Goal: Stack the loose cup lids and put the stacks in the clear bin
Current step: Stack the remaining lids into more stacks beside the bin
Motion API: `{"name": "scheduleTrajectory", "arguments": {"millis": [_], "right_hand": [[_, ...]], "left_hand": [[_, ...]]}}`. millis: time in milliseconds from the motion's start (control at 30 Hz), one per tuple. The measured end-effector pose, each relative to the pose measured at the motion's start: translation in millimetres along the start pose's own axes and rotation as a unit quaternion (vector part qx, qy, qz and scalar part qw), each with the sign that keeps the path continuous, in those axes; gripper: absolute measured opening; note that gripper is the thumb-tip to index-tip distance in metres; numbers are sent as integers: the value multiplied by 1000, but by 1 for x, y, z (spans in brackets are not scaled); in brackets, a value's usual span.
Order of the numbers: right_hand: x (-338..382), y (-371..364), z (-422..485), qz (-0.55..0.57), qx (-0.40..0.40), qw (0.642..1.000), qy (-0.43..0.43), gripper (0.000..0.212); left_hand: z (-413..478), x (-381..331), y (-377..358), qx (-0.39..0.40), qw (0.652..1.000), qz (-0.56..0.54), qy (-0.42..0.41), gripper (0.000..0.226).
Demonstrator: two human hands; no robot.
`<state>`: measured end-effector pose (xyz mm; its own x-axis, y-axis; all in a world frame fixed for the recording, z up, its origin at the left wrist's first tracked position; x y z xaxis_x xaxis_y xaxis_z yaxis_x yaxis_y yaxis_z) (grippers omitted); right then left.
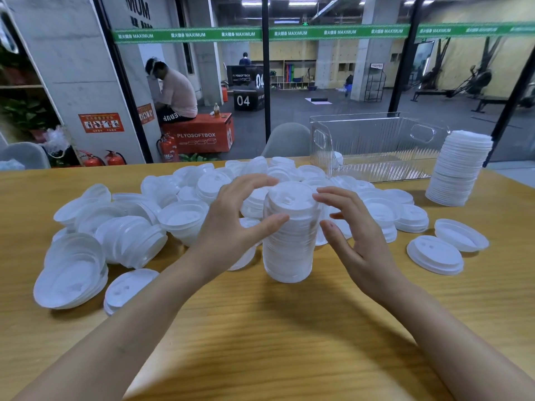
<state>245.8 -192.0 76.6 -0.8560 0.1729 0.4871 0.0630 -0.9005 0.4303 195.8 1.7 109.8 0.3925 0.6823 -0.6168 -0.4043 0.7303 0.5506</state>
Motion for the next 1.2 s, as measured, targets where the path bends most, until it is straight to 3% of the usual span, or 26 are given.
{"name": "scheduleTrajectory", "arguments": {"millis": [267,467,667,967,1200], "right_hand": [[1,-1,1,2,-3,1000,3,31],[1,-2,0,7,-4,1000,3,31],[0,-3,0,3,-4,1000,0,31],[0,-3,0,6,-3,1000,1,32],[0,-2,0,3,-1,1000,3,32]], "left_hand": [[-37,67,25,3,991,111,70,46],[-50,91,13,49,964,260,40,61],[-48,101,9,76,949,303,49,71],[-48,92,10,39,969,241,47,60],[-39,66,20,-35,991,26,123,35]]}}
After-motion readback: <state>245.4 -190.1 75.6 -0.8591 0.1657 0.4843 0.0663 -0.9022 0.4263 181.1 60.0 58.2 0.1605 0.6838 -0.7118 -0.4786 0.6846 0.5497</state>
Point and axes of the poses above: each hand's wrist, its own z-axis towards the middle knuckle, its own y-axis out of the back of the hand, x = y × z, the point moved 5 cm from there along z, towards the middle knuckle, and after that the axes turned 4 degrees about y, right-handed, at the moved point
